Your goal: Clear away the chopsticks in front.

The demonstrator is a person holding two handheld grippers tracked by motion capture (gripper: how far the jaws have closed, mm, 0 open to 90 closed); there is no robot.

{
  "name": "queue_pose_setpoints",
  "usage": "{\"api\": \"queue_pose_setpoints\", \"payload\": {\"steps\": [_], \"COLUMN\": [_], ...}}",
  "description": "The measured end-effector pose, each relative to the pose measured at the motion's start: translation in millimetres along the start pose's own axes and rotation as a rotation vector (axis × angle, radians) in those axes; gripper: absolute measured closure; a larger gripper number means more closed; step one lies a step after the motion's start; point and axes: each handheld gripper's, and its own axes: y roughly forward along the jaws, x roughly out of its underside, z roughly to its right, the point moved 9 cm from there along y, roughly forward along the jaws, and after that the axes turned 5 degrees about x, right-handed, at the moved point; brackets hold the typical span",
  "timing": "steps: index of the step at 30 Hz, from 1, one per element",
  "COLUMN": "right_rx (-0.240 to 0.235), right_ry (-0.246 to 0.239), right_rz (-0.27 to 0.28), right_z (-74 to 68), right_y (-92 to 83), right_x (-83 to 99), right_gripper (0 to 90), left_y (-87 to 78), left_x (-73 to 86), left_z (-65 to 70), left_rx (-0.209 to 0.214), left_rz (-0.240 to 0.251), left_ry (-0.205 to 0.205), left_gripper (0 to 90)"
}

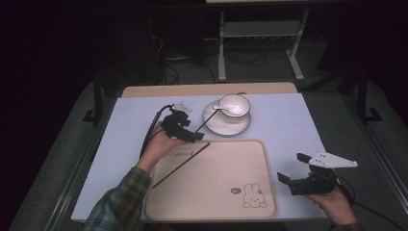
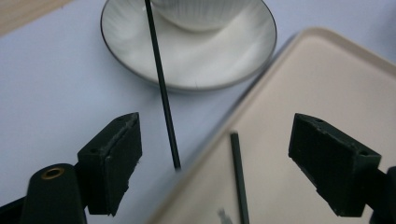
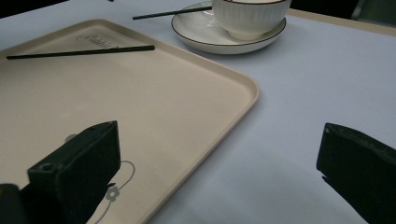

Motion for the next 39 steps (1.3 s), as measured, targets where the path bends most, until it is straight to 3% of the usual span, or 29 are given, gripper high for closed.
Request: {"api": "queue_pose_setpoints", "payload": {"steps": [7, 12, 16, 19, 24, 31, 39], "right_rx": [-0.004, -0.009, -0.011, -0.013, -0.015, -0.015, -0.017], "right_ry": [0.0, -0.001, 0.002, 0.001, 0.002, 0.0, 0.0], "right_rz": [0.003, 0.003, 0.004, 0.004, 0.005, 0.005, 0.005], "right_z": [-0.4, -0.5, 0.1, -0.4, -0.3, -0.2, -0.3], "right_y": [0.1, 0.3, 0.2, 0.2, -0.2, -0.3, -0.2], "right_x": [-0.2, -0.3, 0.1, 0.0, 0.0, 0.0, -0.1], "right_gripper": [0.0, 0.0, 0.0, 0.0, 0.0, 0.0, 0.0], "left_y": [26.0, 44.5, 62.0, 77.5, 87.8, 89.9, 82.9], "left_x": [-32.5, -44.1, -44.9, -39.7, -34.6, -33.6, -34.9], "left_z": [-14.0, -27.6, -36.1, -42.6, -46.0, -49.7, -55.0], "left_rx": [-0.027, -0.079, -0.091, -0.091, -0.092, -0.118, -0.139], "left_rz": [0.031, 0.033, 0.009, -0.012, -0.024, -0.022, -0.011], "left_ry": [0.026, 0.045, 0.016, -0.056, -0.09, -0.099, -0.115], "left_gripper": [23.4, 43.1, 54.1, 60.6, 69.2, 83.0, 85.0]}}
